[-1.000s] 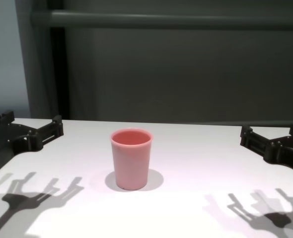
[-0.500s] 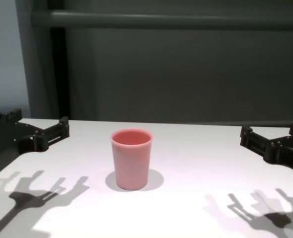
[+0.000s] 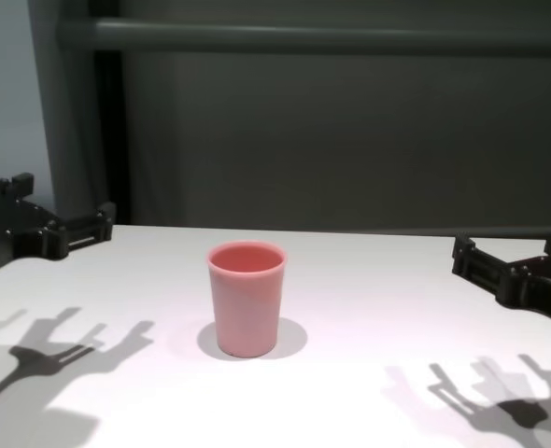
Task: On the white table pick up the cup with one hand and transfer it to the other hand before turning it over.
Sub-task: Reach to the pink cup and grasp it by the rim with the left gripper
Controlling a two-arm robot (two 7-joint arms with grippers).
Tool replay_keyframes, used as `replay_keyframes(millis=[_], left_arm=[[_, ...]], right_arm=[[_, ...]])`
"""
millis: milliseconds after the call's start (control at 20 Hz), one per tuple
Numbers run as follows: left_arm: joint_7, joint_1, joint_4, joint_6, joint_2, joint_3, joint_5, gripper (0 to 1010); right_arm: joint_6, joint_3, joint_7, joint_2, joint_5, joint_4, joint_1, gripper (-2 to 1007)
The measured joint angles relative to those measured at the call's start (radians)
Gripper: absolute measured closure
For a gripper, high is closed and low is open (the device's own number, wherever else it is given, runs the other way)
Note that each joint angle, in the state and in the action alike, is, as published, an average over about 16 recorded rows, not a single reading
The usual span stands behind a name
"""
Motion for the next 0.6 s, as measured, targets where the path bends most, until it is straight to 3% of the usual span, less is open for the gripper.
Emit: replay_keyframes(millis=[300,600], left_arm=[[-0.068,-0.024,-0.038,0.034,0.057,-0.002,0.036,9],[-0.161,-0.057,-0.083,0.055,0.137,0.025,0.078,9]], right_arm=[[0.0,0.0,0.0,0.0,0.0,0.0,0.0,3],[0.0,0.0,0.0,0.0,0.0,0.0,0.0,3]])
